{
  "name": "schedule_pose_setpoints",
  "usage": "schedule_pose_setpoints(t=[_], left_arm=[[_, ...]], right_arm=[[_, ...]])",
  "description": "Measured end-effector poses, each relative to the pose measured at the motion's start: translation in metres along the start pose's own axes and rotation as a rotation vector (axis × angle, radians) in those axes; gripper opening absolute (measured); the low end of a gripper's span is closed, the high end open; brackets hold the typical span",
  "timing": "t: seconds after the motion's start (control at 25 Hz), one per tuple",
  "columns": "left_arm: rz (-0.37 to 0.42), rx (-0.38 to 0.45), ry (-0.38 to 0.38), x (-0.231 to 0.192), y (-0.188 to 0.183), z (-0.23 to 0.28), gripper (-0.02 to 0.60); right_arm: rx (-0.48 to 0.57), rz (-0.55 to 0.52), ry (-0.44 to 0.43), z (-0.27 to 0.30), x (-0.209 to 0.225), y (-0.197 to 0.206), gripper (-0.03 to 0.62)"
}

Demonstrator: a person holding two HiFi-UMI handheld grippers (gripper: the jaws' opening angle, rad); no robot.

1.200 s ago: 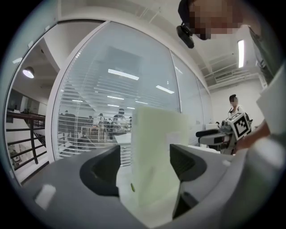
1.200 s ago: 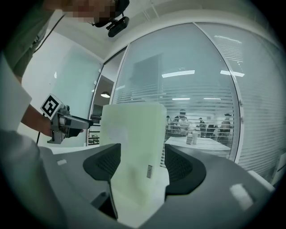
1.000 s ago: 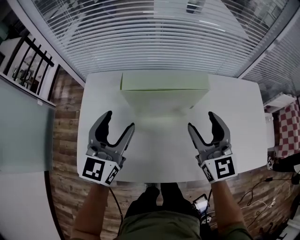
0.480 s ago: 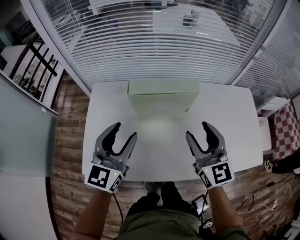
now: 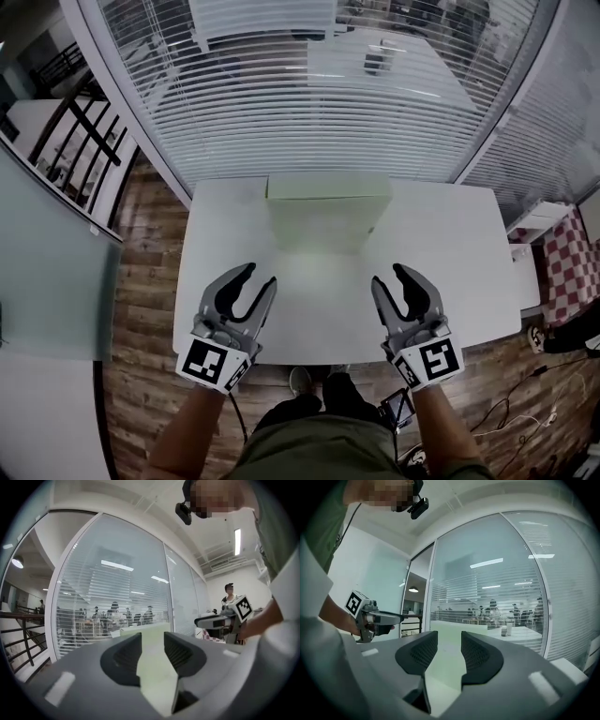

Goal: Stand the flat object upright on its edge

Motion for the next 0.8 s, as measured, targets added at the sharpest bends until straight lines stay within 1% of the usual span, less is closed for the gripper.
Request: schedule_pose_setpoints(t=[0.12,0.4,0.52,0.56,0.68,0.8], left_arm=[[0.008,0.01,0.012,0.004,-0.008,-0.005,0.124],[0.014,0.038,0.042,0.015,-0.023,-0.019,0.091],[-0.005,0.046,0.055,0.02,-0.027,-0.025,0.077],[-0.013,0.048,0.057,0.021,-0.028,-0.026,0.069],[0.0,0.04,0.058,0.021,-0.024,-0.031,0.055],[-0.005,0.042,0.063,0.023,-0.024,-0.032,0.044]], right_arm=[[0.005,0.01,0.005,-0.007,-0.004,-0.005,0.137],[0.016,0.031,-0.002,-0.021,-0.02,-0.016,0.086],[0.029,0.034,-0.005,-0.026,-0.026,-0.023,0.066],[0.031,0.034,-0.007,-0.027,-0.028,-0.025,0.058],[0.035,0.04,-0.012,-0.028,-0.033,-0.026,0.04],[0.034,0.044,-0.012,-0.029,-0.035,-0.027,0.031]])
Point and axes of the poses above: the fingertips, and each gripper's own axes: z forward along the fingers, x to its right, y out of its underside, the point moved 1 cm from there along -z, backward along the fingers, and after that the axes turned 1 degree about -x, right-handed, at the moved point
